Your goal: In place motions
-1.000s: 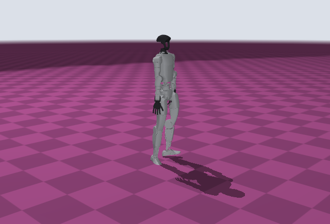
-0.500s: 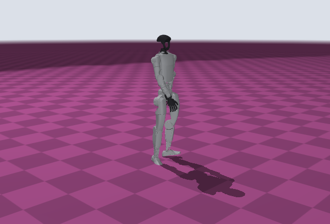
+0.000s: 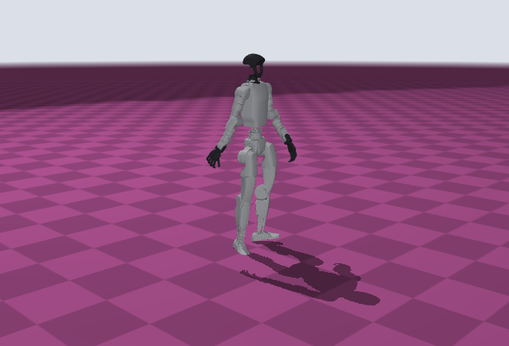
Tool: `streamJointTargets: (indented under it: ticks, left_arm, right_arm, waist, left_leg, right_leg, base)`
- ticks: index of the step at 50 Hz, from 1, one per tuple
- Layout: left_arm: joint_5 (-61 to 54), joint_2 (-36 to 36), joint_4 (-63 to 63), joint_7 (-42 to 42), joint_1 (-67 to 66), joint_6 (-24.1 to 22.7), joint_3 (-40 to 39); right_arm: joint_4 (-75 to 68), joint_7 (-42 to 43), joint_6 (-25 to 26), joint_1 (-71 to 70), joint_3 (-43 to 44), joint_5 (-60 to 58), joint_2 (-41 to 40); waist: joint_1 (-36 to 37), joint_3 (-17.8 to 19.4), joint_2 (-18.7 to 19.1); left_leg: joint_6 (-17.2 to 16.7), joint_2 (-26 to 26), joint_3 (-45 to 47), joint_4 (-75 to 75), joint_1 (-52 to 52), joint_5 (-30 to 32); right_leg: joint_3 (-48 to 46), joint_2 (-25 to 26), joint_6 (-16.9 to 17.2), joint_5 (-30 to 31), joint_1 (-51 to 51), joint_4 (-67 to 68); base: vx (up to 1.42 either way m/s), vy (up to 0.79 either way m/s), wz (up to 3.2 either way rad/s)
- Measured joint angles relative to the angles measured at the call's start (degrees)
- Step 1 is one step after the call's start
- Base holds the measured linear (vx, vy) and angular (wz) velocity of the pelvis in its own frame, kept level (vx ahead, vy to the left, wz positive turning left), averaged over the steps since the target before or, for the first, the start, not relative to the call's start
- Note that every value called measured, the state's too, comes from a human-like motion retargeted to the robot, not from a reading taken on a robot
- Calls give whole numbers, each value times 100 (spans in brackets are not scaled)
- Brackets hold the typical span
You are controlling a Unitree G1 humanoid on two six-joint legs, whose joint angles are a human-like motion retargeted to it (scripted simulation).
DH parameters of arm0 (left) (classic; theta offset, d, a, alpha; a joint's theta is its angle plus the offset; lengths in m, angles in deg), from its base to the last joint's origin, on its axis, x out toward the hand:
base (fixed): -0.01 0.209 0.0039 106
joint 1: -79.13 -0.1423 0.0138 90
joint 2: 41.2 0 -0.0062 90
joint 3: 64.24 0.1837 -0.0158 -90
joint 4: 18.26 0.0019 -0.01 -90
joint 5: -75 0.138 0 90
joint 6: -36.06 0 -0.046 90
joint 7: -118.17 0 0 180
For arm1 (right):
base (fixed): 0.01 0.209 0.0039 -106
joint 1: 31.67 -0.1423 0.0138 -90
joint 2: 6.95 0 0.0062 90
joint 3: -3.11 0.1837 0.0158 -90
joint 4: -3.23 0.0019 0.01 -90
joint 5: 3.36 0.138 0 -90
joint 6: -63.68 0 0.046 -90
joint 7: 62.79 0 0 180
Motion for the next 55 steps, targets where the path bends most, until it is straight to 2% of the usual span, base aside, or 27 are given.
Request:
streamJointTargets:
  ticks: [5,9,12,17,22,27,30,32,36,40,45,50,52,55]
  left_arm:
    - [18,-2,1587,-31,-1136,396,-705]
    - [-296,-161,3002,-226,-2130,937,-1670]
    - [-738,-230,3161,-39,-3134,1317,-2144]
    - [-700,-137,3161,-104,-4166,1068,-2744]
    - [-1032,-120,3161,-269,-4150,1207,-2797]
    - [-1272,-122,3106,-590,-2917,1045,-2287]
    - [-1196,-45,2827,-445,-1973,1027,-1828]
    - [-1132,40,2543,-148,-1388,1028,-1516]
    - [-1121,318,1703,336,-374,1019,-987]
    - [-1206,581,456,639,334,811,-544]
    - [-1730,834,-1037,856,638,365,-251]
    - [-1866,786,-1522,790,504,31,-91]
    - [-1661,678,-1322,697,356,-47,-68]
    - [-1229,491,-612,514,53,-87,-58]
  right_arm:
    - [85,-212,-428,-1508,-1180,-723,-434]
    - [1543,-513,-672,-2377,-2318,-1677,-736]
    - [2634,-454,-945,-2981,-2923,-1936,-890]
    - [3912,-296,-1475,-3637,-3295,-1674,-1059]
    - [4310,-74,-1972,-3612,-3318,-1374,-1033]
    - [3740,-46,-1882,-2975,-3101,-1517,-818]
    - [2854,-169,-1697,-2417,-2718,-1678,-704]
    - [2008,-215,-1457,-2057,-2326,-1720,-648]
    - [316,-479,-658,-1458,-1246,-1609,-439]
    - [0,-735,-26,-496,-156,-1149,-48]
    - [0,-182,-227,431,837,-256,184]
    - [0,257,-41,644,973,268,249]
    - [0,320,86,467,770,390,208]
    - [0,230,-55,6,403,286,47]
  waist:
    - [66,22,66]
    - [3,10,122]
    - [-73,27,143]
    - [-120,54,168]
    - [-146,0,102]
    - [-110,-29,4]
    - [-58,-26,-30]
    - [-54,-39,-54]
    - [-82,3,-100]
    - [-67,99,-117]
    - [36,158,-108]
    - [97,140,-13]
    - [123,136,41]
    - [145,107,105]
  left_leg:
    - [-38,63,259,-80,209,18]
    - [-109,150,474,-101,297,9]
    - [-160,210,628,-110,355,11]
    - [-218,296,805,-109,412,38]
    - [-216,305,788,-110,383,63]
    - [-179,272,665,-91,298,74]
    - [-141,233,578,-87,263,68]
    - [-116,207,485,-75,223,68]
    - [-69,137,307,-51,174,70]
    - [-63,77,181,-1,121,62]
    - [-80,20,160,28,101,47]
    - [-88,5,177,18,116,25]
    - [-84,12,202,10,137,14]
    - [-77,24,223,-10,168,7]
  right_leg:
    - [237,68,-87,9,-85,50]
    - [535,148,-158,31,-257,101]
    - [738,218,-208,49,-363,124]
    - [962,291,-239,69,-479,163]
    - [935,287,-234,49,-477,153]
    - [737,227,-207,25,-401,117]
    - [581,187,-184,17,-313,85]
    - [457,155,-158,11,-246,62]
    - [197,81,-104,-1,-81,19]
    - [36,7,-68,-4,19,-7]
    - [-15,-65,-78,15,39,-20]
    - [58,-71,-100,32,-9,1]
    - [103,-53,-110,36,-20,4]
    - [176,-23,-118,25,-43,23]
  base:
    - [0,-2,-38]
    - [0,-3,-57]
    - [1,-5,-56]
    - [-1,-3,-38]
    - [1,-3,11]
    - [-1,-1,34]
    - [0,2,35]
    - [3,3,47]
    - [1,3,52]
    - [-1,3,25]
    - [0,0,0]
    - [0,2,-7]
    - [0,3,-9]
    - [0,0,0]
